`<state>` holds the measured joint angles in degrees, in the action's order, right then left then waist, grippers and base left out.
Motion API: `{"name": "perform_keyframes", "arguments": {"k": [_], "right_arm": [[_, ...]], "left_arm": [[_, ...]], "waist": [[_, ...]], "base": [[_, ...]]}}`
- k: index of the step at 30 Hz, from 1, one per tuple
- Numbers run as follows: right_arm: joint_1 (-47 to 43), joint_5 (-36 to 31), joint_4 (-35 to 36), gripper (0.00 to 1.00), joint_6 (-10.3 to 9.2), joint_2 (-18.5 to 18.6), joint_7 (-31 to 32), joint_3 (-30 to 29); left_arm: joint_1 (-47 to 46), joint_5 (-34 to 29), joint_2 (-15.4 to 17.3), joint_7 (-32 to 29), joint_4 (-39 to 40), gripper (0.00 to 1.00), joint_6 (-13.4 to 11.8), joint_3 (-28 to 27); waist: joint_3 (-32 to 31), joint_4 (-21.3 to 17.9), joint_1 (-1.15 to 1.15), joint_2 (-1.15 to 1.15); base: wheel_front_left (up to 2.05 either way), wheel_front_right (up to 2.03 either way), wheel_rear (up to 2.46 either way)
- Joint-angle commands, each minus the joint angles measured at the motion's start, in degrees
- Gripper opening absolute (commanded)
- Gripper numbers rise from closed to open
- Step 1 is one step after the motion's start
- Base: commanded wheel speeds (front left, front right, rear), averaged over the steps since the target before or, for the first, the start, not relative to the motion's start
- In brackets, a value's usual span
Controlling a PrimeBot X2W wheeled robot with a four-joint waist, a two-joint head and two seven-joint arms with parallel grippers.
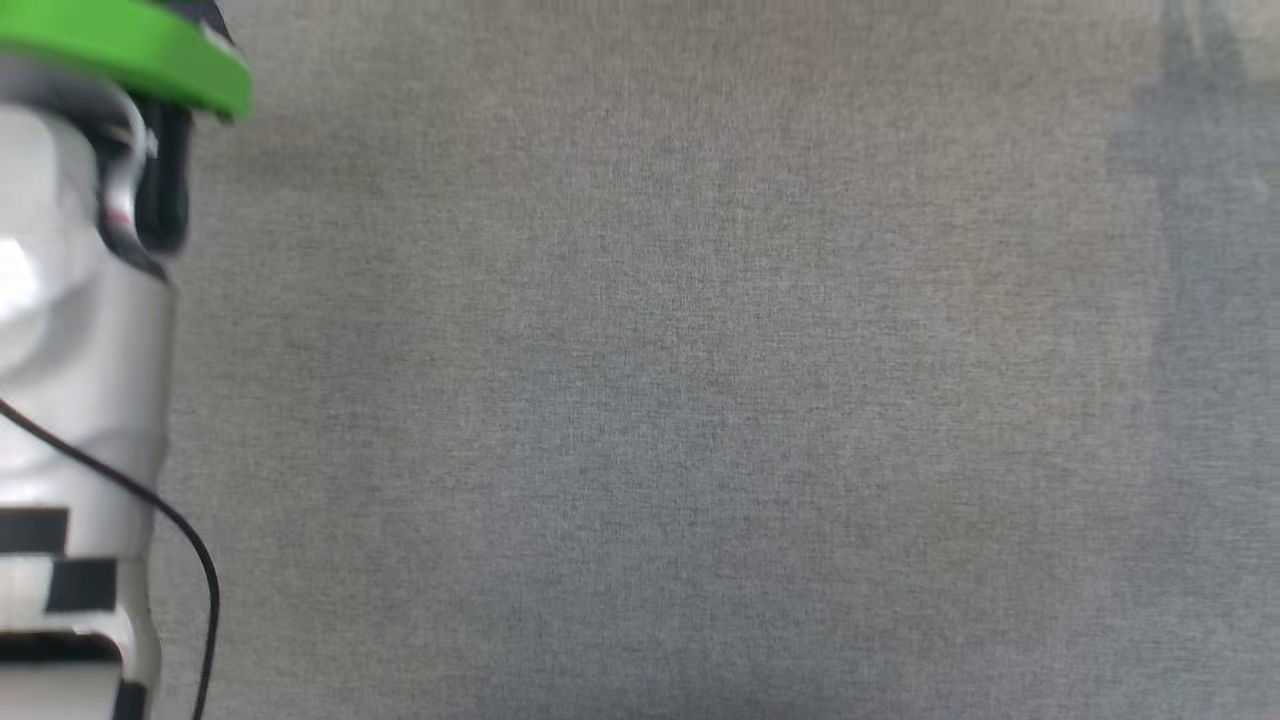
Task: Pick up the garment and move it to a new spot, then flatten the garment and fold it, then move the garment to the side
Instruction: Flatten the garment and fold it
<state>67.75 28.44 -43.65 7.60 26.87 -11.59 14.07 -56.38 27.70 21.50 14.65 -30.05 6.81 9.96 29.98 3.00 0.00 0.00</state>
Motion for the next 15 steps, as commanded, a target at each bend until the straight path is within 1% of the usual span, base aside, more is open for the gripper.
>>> {"name": "perform_keyframes", "arguments": {"k": [1,6,8,15], "right_arm": [[-2.84,1.47,0.89,0.00,-0.11,0.57,0.05,0.74],[-12.17,5.96,4.35,0.00,-0.11,1.89,1.03,4.22],[-15.40,6.91,5.67,0.00,-0.11,2.73,1.51,5.76],[-23.59,11.10,8.35,0.00,-0.11,5.28,3.35,7.63]], "left_arm": [[2.64,0.52,-0.21,0.34,0.09,0.00,0.13,-0.14],[11.11,1.34,-0.75,0.34,-0.52,0.00,0.09,-0.04],[14.13,1.37,-0.47,0.22,-0.96,0.00,0.15,0.59],[22.50,1.96,0.81,-0.45,-2.17,0.00,0.25,1.65]], "waist": [[-3.89,0.27,0.00,0.00],[-7.19,0.18,0.00,0.00],[-8.30,-0.02,0.00,0.00],[-11.89,-0.43,0.00,0.00]], "base": [[0.00,0.00,0.00],[0.00,0.00,0.00],[0.00,0.00,0.00],[0.00,0.00,0.00]]}}
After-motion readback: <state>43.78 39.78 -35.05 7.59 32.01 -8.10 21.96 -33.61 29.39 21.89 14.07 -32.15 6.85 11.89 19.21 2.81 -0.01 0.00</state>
